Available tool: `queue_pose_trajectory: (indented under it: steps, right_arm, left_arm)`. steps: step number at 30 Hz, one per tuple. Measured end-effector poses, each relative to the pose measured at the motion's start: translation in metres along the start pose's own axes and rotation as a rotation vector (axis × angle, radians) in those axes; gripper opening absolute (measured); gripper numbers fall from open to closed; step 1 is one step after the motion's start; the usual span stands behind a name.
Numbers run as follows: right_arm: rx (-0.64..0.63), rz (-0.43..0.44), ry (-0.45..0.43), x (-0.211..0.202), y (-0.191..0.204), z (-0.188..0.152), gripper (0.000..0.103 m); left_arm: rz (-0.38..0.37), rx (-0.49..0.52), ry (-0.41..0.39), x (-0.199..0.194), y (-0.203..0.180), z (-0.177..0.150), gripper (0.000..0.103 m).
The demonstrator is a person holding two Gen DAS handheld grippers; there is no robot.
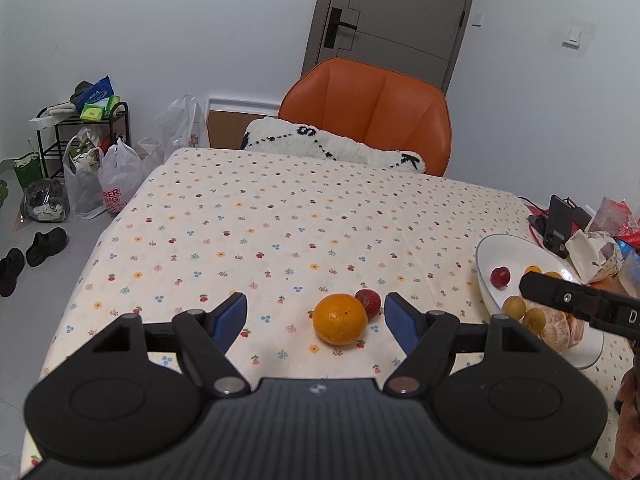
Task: Organize fruits
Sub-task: 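Grasp the large orange with the left gripper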
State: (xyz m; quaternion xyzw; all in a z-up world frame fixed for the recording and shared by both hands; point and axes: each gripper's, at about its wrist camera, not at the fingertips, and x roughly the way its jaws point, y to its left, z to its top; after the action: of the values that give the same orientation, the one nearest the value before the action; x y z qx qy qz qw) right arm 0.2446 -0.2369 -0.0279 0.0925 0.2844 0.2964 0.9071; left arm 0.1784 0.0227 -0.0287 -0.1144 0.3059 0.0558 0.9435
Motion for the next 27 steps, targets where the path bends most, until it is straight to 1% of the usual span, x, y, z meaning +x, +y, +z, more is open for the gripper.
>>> queue_pose_trajectory:
  steps: [9,16,18,20,21,22,23,24,25,27]
  right_arm:
    - [-0.014,0.028,0.042,0.011,0.005,-0.007,0.070]
    - [-0.022,0.030,0.055,0.014,0.006,-0.009,0.070]
    - [-0.025,0.031,0.058,0.015,0.006,-0.009,0.070]
    - [-0.023,0.031,0.060,0.017,0.005,-0.009,0.070]
    - [-0.021,0.033,0.062,0.018,0.005,-0.009,0.070]
    - [-0.021,0.036,0.064,0.020,0.005,-0.009,0.070]
    - [-0.021,0.038,0.065,0.021,0.006,-0.009,0.070]
    - [-0.022,0.041,0.066,0.023,0.006,-0.009,0.070]
    - [-0.022,0.044,0.067,0.024,0.007,-0.009,0.070]
    - [-0.020,0.055,0.072,0.028,0.009,-0.009,0.070]
  left_arm:
    - [-0.018,0.006,0.014,0.015,-0.008,-0.004,0.071]
    - [-0.040,0.010,0.022,0.026,-0.015,-0.007,0.064]
    - [-0.049,0.008,0.027,0.029,-0.016,-0.009,0.060]
    - [-0.059,0.011,0.034,0.031,-0.017,-0.010,0.049]
    - [-0.066,0.009,0.040,0.033,-0.017,-0.010,0.046]
    - [-0.062,0.002,0.041,0.034,-0.016,-0.010,0.040]
    - [-0.052,-0.002,0.037,0.034,-0.014,-0.010,0.030]
    - [-0.045,-0.005,0.038,0.035,-0.013,-0.010,0.025]
    - [-0.052,-0.015,0.043,0.035,-0.010,-0.009,0.025]
    - [-0.063,-0.023,0.045,0.032,-0.007,-0.008,0.019]
